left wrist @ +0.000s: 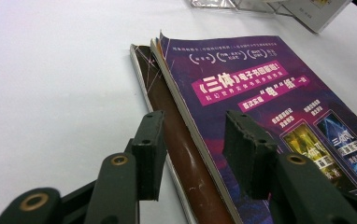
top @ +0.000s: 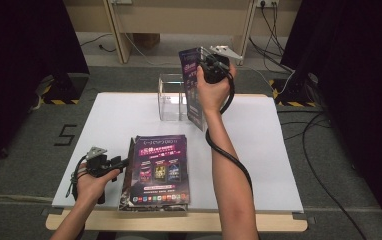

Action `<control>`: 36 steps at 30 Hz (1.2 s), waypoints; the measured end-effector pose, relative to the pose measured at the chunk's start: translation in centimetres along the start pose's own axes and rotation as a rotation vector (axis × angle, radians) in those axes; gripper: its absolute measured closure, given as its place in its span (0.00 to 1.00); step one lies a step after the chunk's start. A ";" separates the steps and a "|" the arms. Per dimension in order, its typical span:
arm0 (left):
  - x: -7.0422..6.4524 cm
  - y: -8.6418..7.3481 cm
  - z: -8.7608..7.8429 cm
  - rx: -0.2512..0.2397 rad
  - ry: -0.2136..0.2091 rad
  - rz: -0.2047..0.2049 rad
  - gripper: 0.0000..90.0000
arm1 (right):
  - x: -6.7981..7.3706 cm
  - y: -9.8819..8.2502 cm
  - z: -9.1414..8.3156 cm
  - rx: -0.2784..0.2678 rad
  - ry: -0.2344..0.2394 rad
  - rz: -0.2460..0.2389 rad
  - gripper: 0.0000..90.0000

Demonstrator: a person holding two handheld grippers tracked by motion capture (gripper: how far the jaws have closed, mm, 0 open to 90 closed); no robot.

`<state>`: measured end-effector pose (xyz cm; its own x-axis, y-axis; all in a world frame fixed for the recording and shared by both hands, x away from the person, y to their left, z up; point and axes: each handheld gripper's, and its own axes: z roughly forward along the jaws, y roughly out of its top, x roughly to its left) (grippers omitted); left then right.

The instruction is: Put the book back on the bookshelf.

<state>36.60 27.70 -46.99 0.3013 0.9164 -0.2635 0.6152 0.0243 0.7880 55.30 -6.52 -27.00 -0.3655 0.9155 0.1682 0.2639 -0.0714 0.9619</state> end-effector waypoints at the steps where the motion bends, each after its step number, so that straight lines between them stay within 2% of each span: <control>1: 0.0 0.0 0.0 0.004 -0.002 0.002 0.64 | 0.0 -0.2 0.2 -0.010 -0.006 0.000 0.92; 8: 0.0 -0.1 0.1 0.005 -0.001 0.001 0.64 | 0.0 -0.7 0.8 -0.004 -0.011 0.012 0.92; 9: 0.0 0.0 0.1 0.004 0.000 0.002 0.64 | -0.1 -0.9 1.0 -0.005 -0.013 -0.004 0.92; 16: 0.0 -0.1 0.1 0.006 -0.003 -0.001 0.64 | 0.1 -1.3 0.9 -0.010 -0.020 -0.018 0.92; 29: -0.1 -0.3 0.2 0.008 -0.008 -0.006 0.64 | 1.2 -2.7 -2.2 -0.006 -0.005 -0.105 0.92; 36: -0.1 -0.2 0.1 0.003 -0.008 -0.008 0.64 | 1.2 -3.7 -3.8 0.001 -0.008 -0.116 0.92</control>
<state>36.56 27.59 -47.19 0.3023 0.9129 -0.2743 0.6199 0.0304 0.7841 50.48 -6.64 -29.55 -0.3868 0.9206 0.0541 0.2212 0.0356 0.9746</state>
